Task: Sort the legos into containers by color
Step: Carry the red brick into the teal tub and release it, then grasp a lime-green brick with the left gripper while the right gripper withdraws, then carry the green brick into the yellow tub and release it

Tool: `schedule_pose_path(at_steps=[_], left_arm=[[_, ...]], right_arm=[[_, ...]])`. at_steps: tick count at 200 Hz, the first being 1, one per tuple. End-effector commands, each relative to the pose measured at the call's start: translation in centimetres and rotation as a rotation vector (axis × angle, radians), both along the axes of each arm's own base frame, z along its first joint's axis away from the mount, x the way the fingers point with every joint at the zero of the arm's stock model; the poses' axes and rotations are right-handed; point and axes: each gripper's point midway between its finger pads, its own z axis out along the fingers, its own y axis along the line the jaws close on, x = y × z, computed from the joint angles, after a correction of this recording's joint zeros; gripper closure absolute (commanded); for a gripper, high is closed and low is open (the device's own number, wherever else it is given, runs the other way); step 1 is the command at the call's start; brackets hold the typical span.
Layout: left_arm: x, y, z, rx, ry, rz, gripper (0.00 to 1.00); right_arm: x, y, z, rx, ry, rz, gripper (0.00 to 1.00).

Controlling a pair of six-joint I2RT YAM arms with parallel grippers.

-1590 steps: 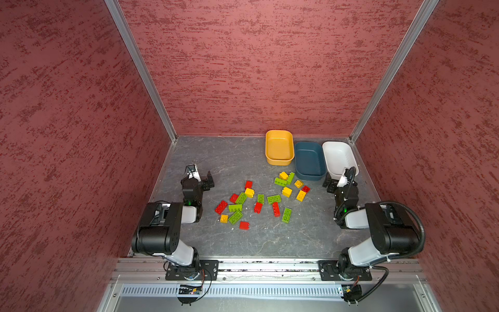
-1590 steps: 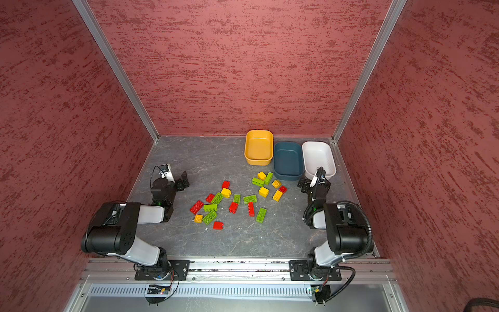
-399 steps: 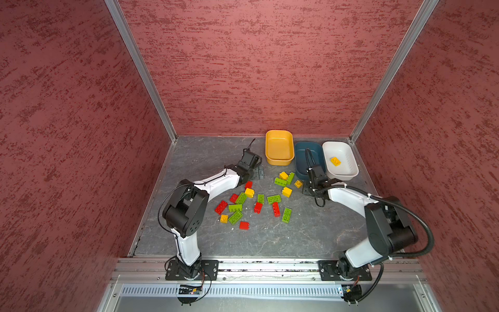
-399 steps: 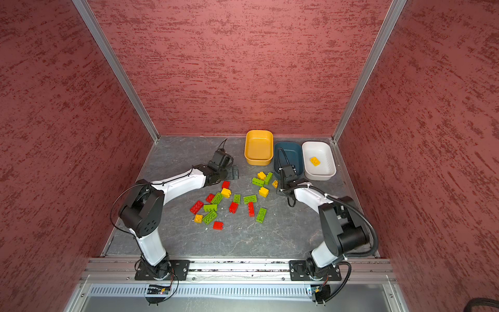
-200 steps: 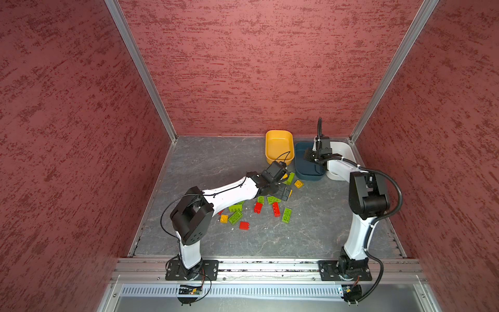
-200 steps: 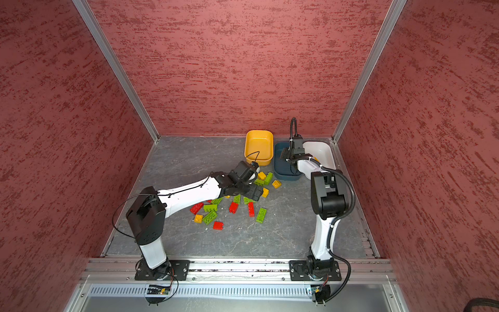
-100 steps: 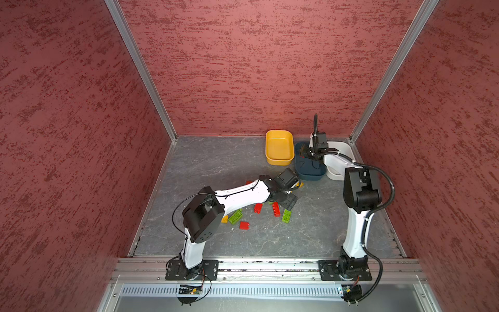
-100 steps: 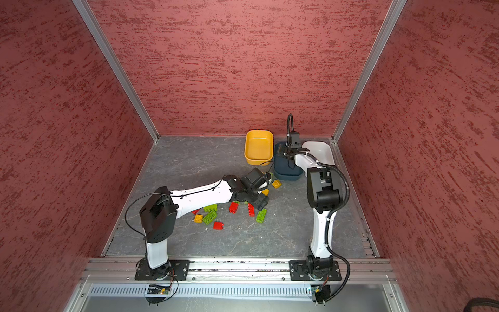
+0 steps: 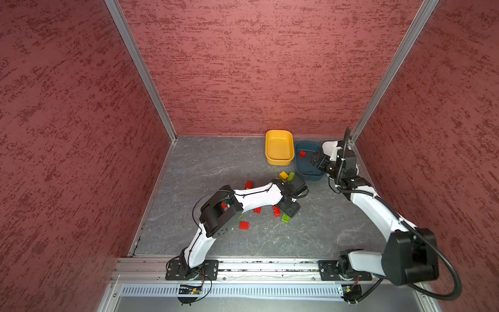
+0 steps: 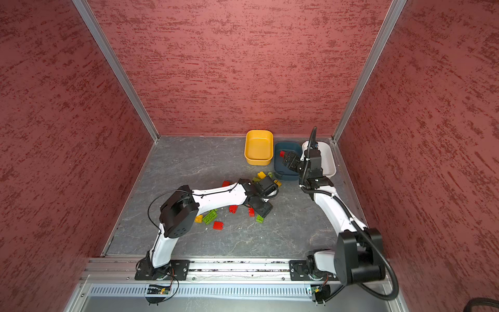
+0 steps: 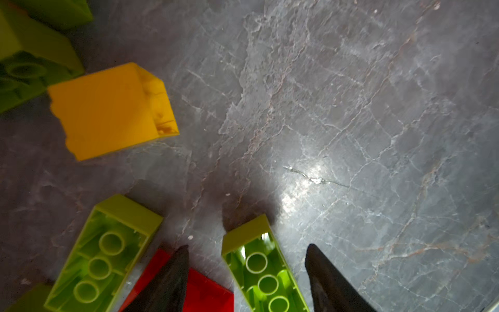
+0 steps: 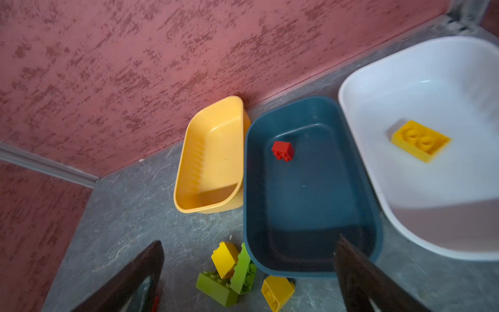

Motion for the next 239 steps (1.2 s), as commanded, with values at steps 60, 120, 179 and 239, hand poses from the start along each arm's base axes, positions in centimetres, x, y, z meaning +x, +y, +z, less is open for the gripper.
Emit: schedule_pose_path(at_steps=[60, 120, 179, 239], left_arm=[[-1.6, 0.3, -2.6, 0.13, 0.029, -0.006, 0.55], [1.9, -0.1, 1.8, -0.033, -0.059, 0.113, 0.76], [9.8, 1.3, 10.9, -0.398, -0.115, 0.269, 0.76], [21.1, 3.6, 14.0, -0.6, -0.256, 0.464, 0.75]], right_arm=[[-6.6, -7.1, 0.7, -0.043, -0.144, -0.376, 0.01], [-5.7, -6.6, 1.0, -0.082, -0.089, -0.339, 0.01], [-4.3, -3.5, -2.2, 0.016, 0.006, -0.197, 0.01], [-2.6, -0.2, -3.2, 0.071, 0.055, -0.077, 0.01]])
